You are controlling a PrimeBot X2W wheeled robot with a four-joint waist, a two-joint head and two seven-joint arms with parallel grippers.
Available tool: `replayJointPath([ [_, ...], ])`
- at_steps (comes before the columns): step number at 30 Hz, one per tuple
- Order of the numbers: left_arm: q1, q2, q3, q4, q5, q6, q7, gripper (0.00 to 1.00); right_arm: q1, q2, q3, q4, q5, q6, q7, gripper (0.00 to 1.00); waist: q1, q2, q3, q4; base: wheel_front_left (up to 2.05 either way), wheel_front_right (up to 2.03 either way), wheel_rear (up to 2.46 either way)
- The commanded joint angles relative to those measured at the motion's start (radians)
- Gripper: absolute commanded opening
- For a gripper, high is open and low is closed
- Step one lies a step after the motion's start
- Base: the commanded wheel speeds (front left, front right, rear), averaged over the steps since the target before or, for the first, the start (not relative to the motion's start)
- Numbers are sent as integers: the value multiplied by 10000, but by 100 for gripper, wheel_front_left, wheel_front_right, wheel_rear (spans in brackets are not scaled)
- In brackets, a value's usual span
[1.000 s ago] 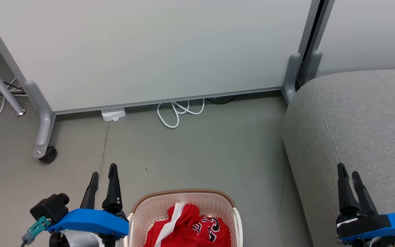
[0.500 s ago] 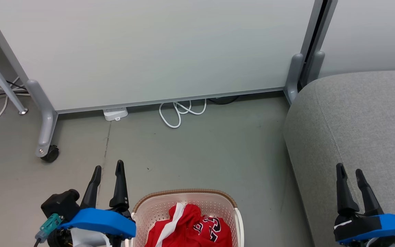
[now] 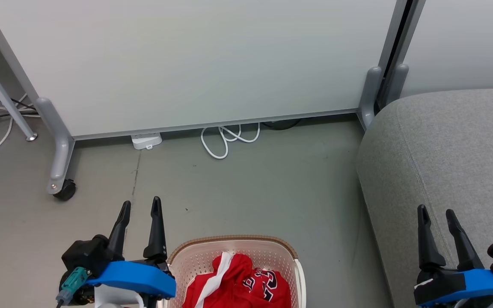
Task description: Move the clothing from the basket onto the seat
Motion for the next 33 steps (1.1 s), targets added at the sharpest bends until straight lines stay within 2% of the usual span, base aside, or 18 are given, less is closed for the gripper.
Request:
replayJointPath([
  [1,-184,8,-35,-74,273,-45,-107,100,51,-82,-26,-112,-279,19,-108,100,0,0,-2,4,0,0,0],
  [22,-109,-207,88,112,1406,-328,-563,100,218,-92,-45,-282,-2027,24,-534,100,0,0,-16,-31,0,0,0],
  [33,-141,-268,-4,152,2198,-342,-778,100,309,-98,-51,-344,-2793,26,-740,100,0,0,-35,-6,0,0,0],
])
